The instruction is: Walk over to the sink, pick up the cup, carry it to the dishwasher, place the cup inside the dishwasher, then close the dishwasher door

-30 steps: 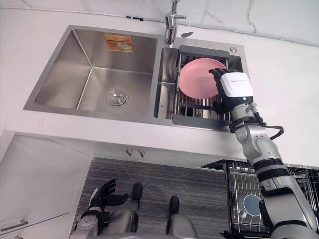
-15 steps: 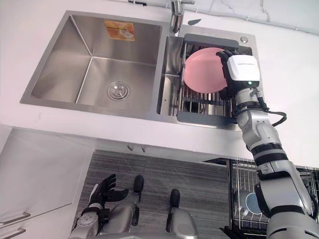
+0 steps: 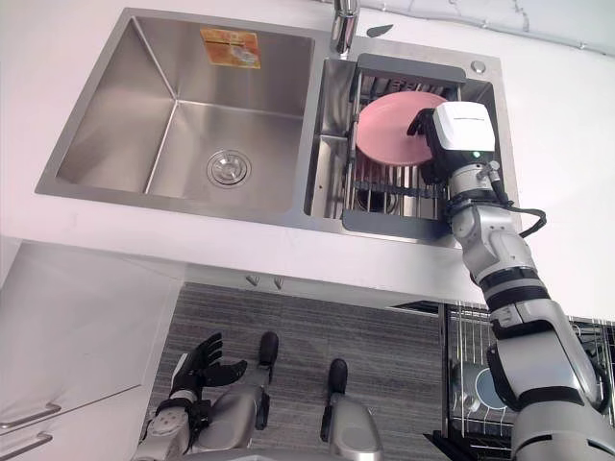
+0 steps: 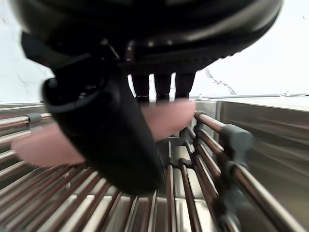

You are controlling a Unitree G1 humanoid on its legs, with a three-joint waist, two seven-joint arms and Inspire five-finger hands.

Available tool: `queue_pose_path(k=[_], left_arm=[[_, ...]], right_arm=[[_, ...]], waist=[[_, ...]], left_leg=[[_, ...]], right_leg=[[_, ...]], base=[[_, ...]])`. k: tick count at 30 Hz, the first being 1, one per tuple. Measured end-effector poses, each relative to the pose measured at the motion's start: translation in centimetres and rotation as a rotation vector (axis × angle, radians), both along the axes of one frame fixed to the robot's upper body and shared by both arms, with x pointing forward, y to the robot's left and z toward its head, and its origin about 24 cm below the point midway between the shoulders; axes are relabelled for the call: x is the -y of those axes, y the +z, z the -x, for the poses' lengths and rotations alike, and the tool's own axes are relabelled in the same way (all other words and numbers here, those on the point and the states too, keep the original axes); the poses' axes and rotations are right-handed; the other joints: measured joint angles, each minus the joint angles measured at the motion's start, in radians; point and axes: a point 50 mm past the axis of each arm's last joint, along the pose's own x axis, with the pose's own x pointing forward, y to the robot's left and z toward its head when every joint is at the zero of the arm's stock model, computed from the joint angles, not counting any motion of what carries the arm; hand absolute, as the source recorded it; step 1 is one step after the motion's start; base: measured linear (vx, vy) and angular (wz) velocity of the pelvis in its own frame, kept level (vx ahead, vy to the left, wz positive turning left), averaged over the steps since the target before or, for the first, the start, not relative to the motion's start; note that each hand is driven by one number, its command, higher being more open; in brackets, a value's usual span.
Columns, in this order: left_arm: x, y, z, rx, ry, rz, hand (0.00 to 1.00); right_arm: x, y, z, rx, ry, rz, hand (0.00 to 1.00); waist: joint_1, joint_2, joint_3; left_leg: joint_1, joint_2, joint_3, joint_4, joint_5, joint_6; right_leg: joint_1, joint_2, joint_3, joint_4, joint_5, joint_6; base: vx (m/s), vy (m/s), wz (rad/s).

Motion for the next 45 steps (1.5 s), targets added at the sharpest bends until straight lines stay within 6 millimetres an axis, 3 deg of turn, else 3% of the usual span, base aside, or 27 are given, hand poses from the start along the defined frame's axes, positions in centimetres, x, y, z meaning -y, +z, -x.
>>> queue_pose_path(k=[4, 15, 25, 34, 39, 45], left_arm=[[0.0, 0.0, -0.1, 0.0, 0.001, 0.002, 0.9], [0.0, 0.0, 0.0, -0.007, 0.001, 0.001, 0.9], [-0.1, -0.3, 0.2, -0.032, -0.019, -0.013, 0.9], [-0.6, -0.4, 0.4, -0.049, -0.04, -0.027, 0.9], [-0.7, -0.8, 1.0, -0.09, -0.041, -0.035, 0.9], [-0.7, -1.5, 1.9, -0.147, -0.054, -0.045, 0.9]], right_arm=[[-0.3, 0.8, -0.1, 0.033, 0.02, -0.013, 0.3], [-1.6, 0.5, 0.7, 0.043, 0.084, -0.011, 0.3], [-2.9, -1.1, 3.2, 0.053, 0.178, 0.027, 0.3], [-4.2, -0.5, 5.1, 0.123, 0.267, 0.072, 0.3], [-4.2, 0.1, 6.8, 0.212, 0.277, 0.004, 0.3], [-2.8, -1.3, 9.5, 0.289, 0.195, -0.169, 0.3]], waist=[[0.002, 0.0, 0.0], [-0.001, -0.001, 0.001], [-0.025, -0.005, -0.002], [-0.031, -0.024, -0.019], [-0.034, -0.03, -0.055], [-0.048, -0.032, -0.115]], left_leg=[[0.0, 0.0, 0.0, 0.0, 0.003, 0.004], [0.01, 0.006, 0.002, 0.001, 0.002, 0.003], [0.031, 0.01, 0.032, 0.0, 0.002, 0.003], [0.051, 0.016, 0.052, 0.0, -0.002, 0.003], [0.066, 0.02, 0.064, 0.0, -0.007, 0.002], [0.087, 0.027, 0.08, -0.001, -0.016, -0.003]], right_leg=[[0.0, 0.0, 0.0, 0.0, -0.002, -0.001], [0.009, 0.004, 0.002, 0.001, -0.003, -0.002], [0.01, 0.004, 0.031, 0.016, -0.003, -0.002], [0.019, 0.006, 0.054, 0.017, -0.002, -0.003], [0.027, 0.006, 0.07, 0.015, -0.002, -0.004], [0.041, 0.013, 0.082, 0.012, -0.001, -0.01]], base=[[0.0, 0.0, 0.0], [0.0, -0.002, 0.0], [-0.02, 0.001, -0.08], [-0.01, -0.005, -0.07], [0.0, -0.009, -0.1], [-0.01, -0.016, -0.09]])
